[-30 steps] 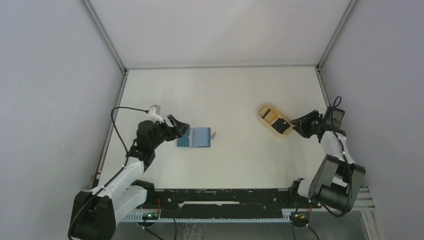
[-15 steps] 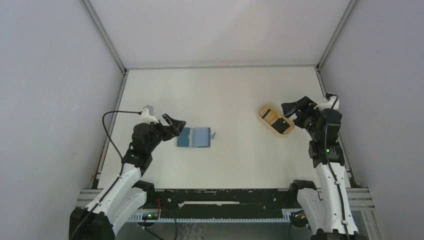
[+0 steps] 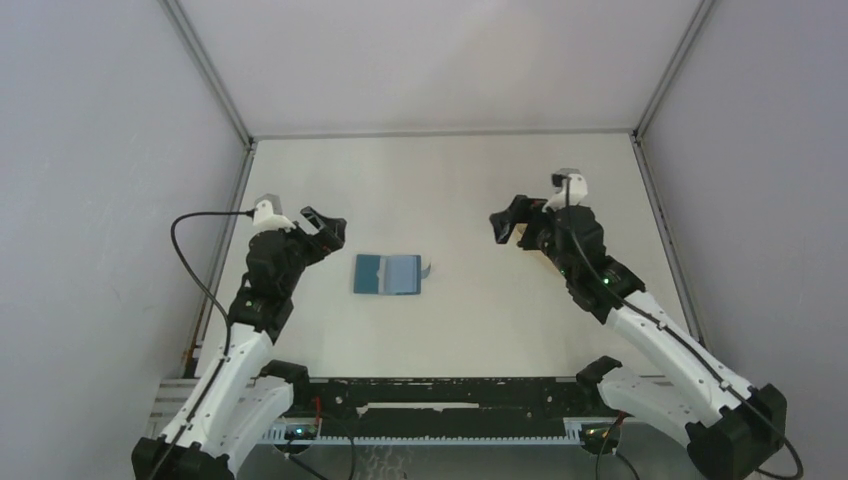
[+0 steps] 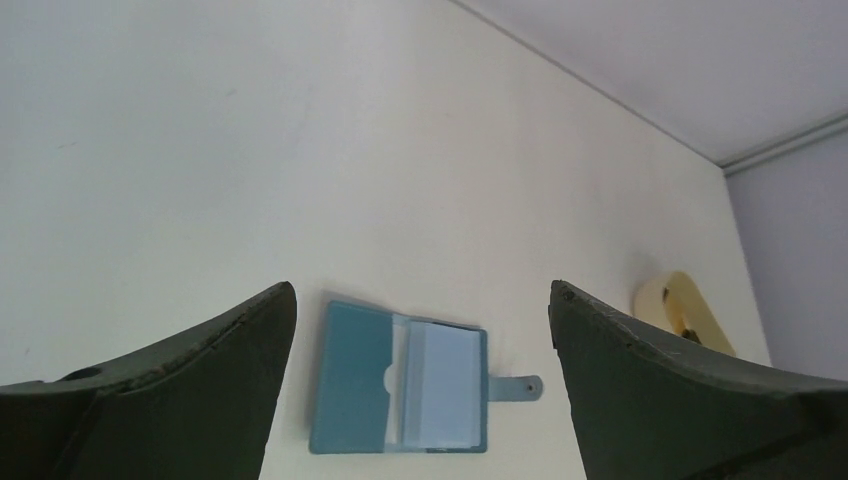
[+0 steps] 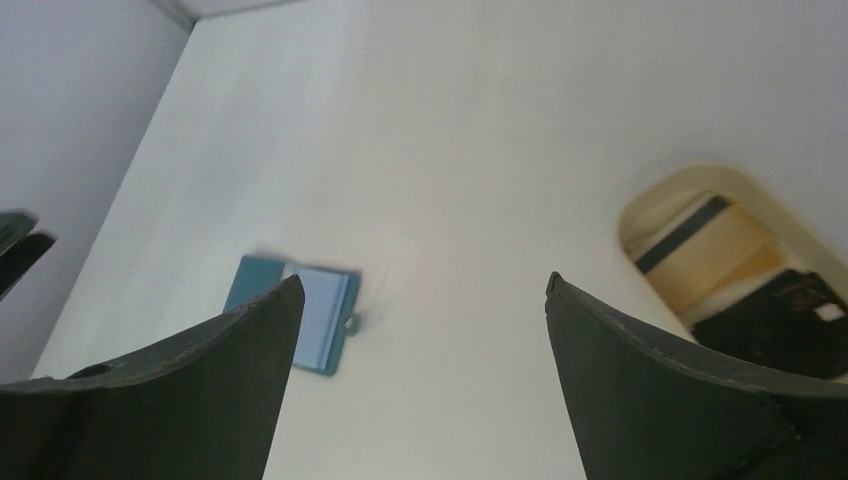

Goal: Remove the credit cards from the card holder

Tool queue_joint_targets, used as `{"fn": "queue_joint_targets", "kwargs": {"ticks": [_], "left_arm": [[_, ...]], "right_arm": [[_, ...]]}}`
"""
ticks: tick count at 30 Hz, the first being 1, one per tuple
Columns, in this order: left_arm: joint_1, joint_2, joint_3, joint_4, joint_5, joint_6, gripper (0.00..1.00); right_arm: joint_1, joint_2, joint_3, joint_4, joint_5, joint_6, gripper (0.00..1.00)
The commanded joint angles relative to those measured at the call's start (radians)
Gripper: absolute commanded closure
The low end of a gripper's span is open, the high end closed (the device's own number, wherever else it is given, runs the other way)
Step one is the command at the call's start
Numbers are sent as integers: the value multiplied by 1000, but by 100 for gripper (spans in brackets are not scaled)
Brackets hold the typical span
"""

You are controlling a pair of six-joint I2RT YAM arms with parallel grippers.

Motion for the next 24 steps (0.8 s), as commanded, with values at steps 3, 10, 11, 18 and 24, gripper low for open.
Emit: {"fn": "queue_joint_targets", "kwargs": {"ticks": [3,10,11,18,24], "left_arm": [[29,109,-40,-13,-45,8,0],[29,213,-124,71,11,-21,0],[28,233,-133,96,27,-26,0],[29,359,-181,223,89,-55,4],[29,433,-207,316,146,-86,6]], "right_arm": [[128,136,40,55,1,-22,0],[242,440,177,33,-62,20,1],[259,493,212,15,-52,22,1],[283,703,340,-24,-127,95,20],[307,788,370,-64,-170,150,37]]}}
